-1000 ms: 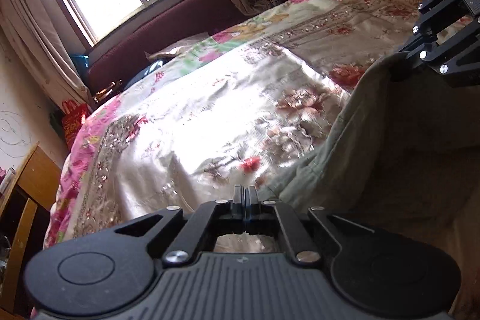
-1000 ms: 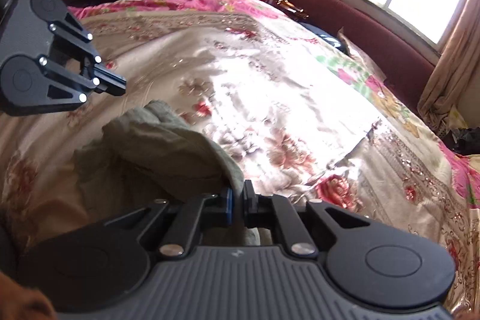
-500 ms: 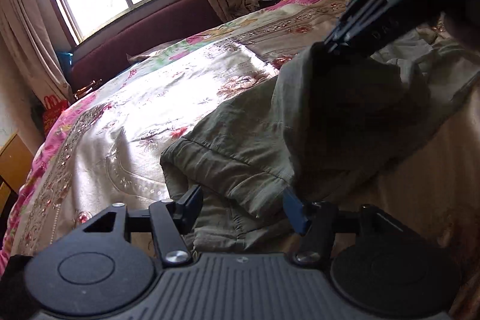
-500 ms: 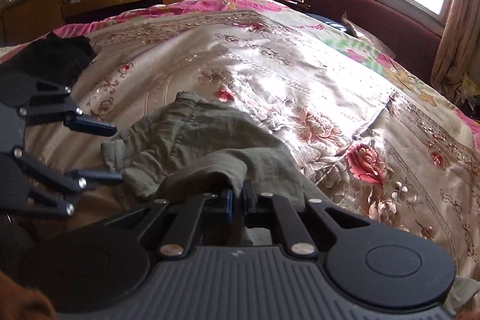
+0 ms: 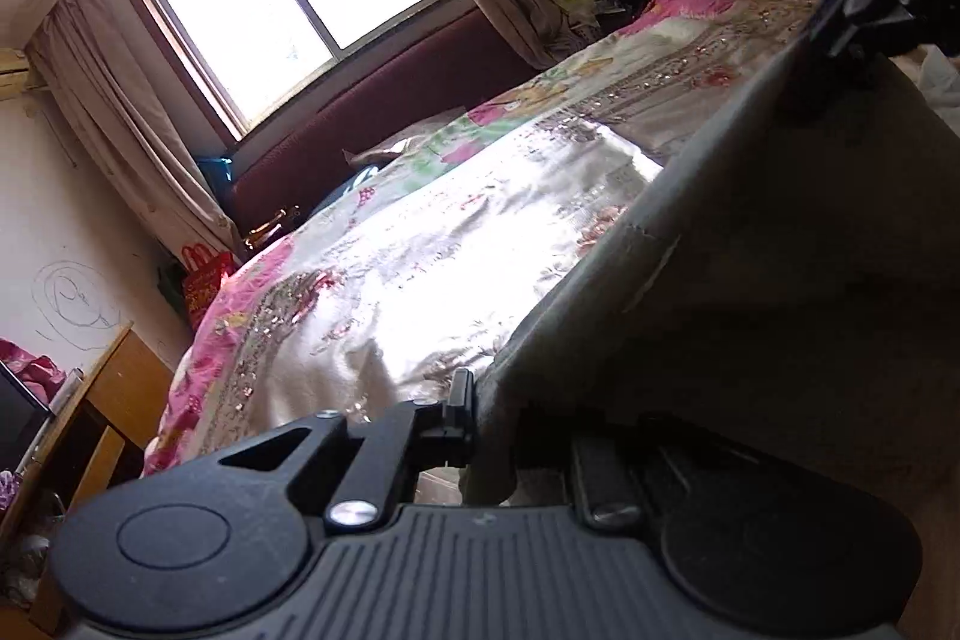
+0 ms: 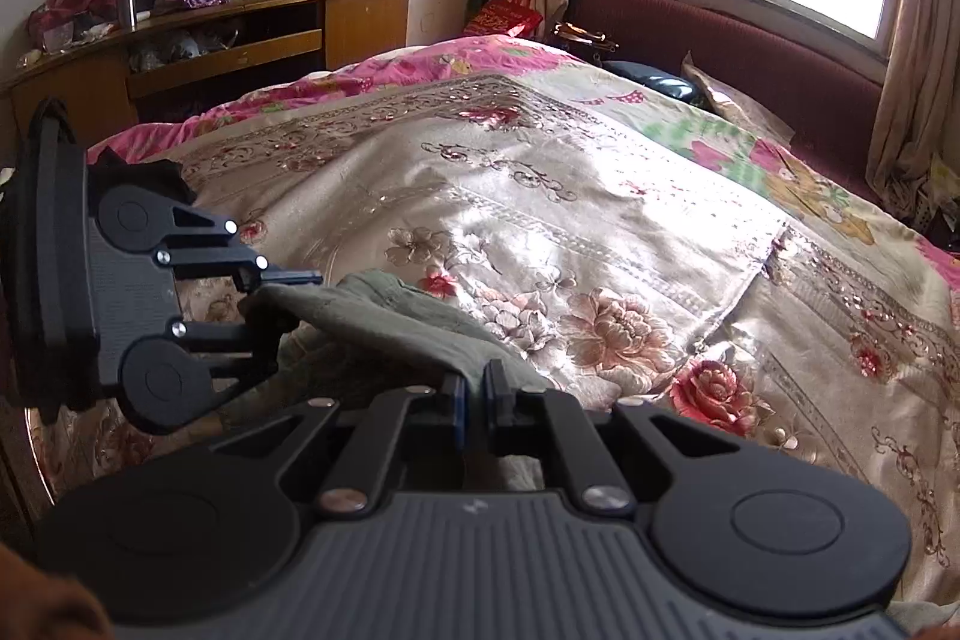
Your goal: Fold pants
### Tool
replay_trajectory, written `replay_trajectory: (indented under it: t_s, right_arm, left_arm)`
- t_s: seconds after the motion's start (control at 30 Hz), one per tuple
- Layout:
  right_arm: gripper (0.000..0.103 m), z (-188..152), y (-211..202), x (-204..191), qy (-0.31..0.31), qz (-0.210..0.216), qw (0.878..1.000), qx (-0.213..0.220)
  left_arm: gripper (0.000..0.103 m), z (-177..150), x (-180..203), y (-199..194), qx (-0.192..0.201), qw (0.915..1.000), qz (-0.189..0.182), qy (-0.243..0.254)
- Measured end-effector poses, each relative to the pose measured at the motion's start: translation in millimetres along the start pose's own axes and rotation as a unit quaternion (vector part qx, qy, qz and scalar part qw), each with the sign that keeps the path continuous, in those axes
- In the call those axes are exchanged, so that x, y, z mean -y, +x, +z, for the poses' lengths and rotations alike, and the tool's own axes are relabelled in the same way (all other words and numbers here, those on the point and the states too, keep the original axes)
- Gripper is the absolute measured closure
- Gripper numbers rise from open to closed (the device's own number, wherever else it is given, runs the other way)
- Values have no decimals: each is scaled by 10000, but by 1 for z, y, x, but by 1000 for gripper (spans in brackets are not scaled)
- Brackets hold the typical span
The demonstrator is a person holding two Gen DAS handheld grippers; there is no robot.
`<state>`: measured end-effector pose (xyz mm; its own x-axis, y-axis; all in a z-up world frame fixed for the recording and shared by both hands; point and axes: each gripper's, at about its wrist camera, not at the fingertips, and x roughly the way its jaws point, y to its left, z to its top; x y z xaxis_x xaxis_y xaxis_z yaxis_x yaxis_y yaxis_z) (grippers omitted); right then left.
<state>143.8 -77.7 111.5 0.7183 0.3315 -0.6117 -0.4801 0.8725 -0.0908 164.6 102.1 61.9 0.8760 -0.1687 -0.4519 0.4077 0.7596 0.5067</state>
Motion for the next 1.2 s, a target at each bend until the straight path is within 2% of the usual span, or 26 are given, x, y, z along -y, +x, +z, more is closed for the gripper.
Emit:
replay_trajectory:
  t_s: [0.1, 0.2, 0.3, 0.37, 0.43, 0.5, 0.7, 0.87, 0.97, 1.03, 1.13, 1.2]
  right_arm:
    - [97, -7, -6, -18, -157, 175, 9997, 96]
    - [98, -43, 11, -43, -298, 493, 9976, -383]
    - [97, -92, 44, -63, -619, 392, 9929, -938]
    - [93, -109, 57, -67, -626, 358, 9903, -1187]
    - [91, -109, 52, -73, -872, 289, 9900, -1075]
    - [80, -106, 47, -72, -858, 303, 9903, -1048]
    - [78, -112, 15, -53, -157, 234, 9966, -770]
    - [78, -127, -28, -15, 819, 8, 9951, -549]
    - [78, -146, -51, 23, 1590, -194, 9854, -576]
    - [78, -161, -65, 49, 2012, -408, 9773, -531]
    - [77, -179, -80, 86, 2480, -882, 9634, -501]
    - [77, -189, -86, 117, 2985, -1063, 9473, -464]
  left_arm:
    - [74, -14, -2, -9, 36, 9999, 53, 124]
    - [74, -54, 30, -3, -447, 9977, -145, 490]
    - [73, -85, 66, 5, -723, 9912, -82, 1102]
    - [73, -87, 75, 0, -690, 9891, 19, 1297]
    - [71, -82, 69, -3, -721, 9907, -49, 1153]
    - [66, -79, 64, -4, -786, 9902, -39, 1156]
    - [64, -82, 71, -24, -876, 9848, -37, 1500]
    - [46, -67, 78, -49, -885, 9865, -148, 1369]
    - [44, -59, 93, -60, -941, 9852, -310, 1396]
    - [44, -45, 103, -67, -816, 9875, -467, 1268]
    - [44, -13, 127, -68, -475, 9884, -835, 1178]
    - [44, 11, 149, -61, -190, 9865, -1050, 1244]
